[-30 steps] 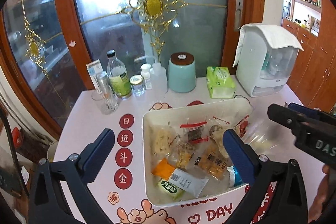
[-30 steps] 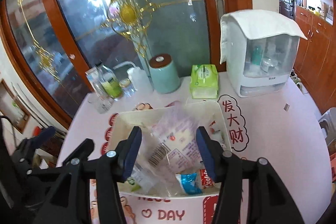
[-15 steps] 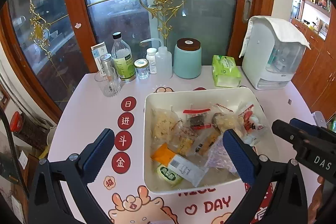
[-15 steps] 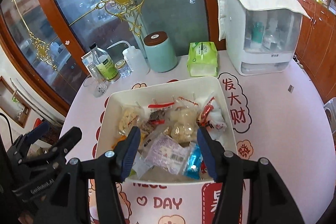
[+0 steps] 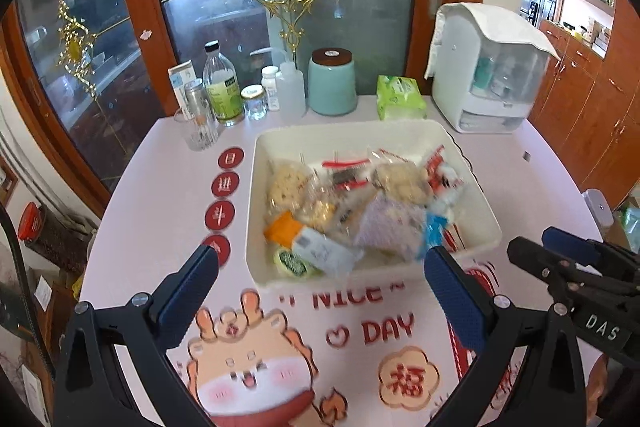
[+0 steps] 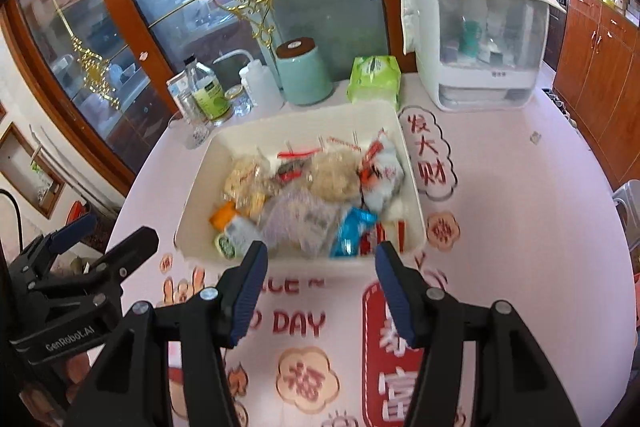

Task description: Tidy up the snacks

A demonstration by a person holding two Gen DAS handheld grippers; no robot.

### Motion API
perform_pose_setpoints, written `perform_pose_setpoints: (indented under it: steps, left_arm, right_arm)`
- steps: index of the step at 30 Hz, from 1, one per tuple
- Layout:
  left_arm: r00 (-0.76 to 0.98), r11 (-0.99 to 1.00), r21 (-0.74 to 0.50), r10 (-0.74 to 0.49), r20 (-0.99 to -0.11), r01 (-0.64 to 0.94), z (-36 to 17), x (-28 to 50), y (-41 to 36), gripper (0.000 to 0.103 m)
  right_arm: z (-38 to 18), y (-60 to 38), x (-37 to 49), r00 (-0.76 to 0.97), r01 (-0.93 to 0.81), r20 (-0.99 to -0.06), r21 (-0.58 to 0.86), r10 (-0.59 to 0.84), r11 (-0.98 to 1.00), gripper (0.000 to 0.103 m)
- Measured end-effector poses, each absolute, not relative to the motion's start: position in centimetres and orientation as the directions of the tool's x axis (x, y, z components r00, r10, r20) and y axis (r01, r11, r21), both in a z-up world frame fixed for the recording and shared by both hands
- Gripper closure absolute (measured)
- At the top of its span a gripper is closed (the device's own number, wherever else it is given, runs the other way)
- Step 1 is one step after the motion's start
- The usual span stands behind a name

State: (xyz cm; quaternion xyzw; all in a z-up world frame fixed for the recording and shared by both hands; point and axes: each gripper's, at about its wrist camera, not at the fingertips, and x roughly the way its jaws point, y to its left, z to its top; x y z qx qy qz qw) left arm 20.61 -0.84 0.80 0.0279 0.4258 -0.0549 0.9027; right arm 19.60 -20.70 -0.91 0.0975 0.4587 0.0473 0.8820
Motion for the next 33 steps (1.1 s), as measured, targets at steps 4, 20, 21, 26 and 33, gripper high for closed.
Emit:
perform_pose_setpoints:
  steps: [4, 20, 21, 26, 33]
  left_arm:
    - [0.607, 0.993, -0.022, -0.089, -0.79, 0.116, 0.3, 16.8, -0.6, 0.001]
    - [0.554, 0.997, -0.017, -0.056, -0.831, 0.075, -0.6, 6.2, -1.1, 0.001]
    - [0.561, 0.997, -0.007, -0.047, -0.827, 0.074, -0.4, 6.1, -1.2, 0.001]
    - [0.592, 0.998, 0.028, -0.016, -0.806, 0.065, 0.5, 5.7, -1.6, 0.001]
    - [0.586, 0.997, 0.032, -0.011, -0.81, 0.064, 0.4, 5.6, -1.8, 0.001]
  right_arm:
    - [-1.1, -20.7, 16.0, 0.564, -0.013, -0.803, 0.223, 0.191, 0.975, 0.046]
    - [0.3, -20.3, 5.9, 0.575, -0.051, -0.792, 0.215, 0.205, 0.975, 0.046]
    - [0.4, -20.2, 5.7, 0.58, -0.05, -0.79, 0.21, 0.199, 0.977, 0.046]
    - [0.7, -19.9, 5.0, 0.583, -0.054, -0.79, 0.196, 0.19, 0.979, 0.045]
    - [0.2, -20.6, 4.8, 0.566, -0.018, -0.802, 0.219, 0.191, 0.976, 0.044]
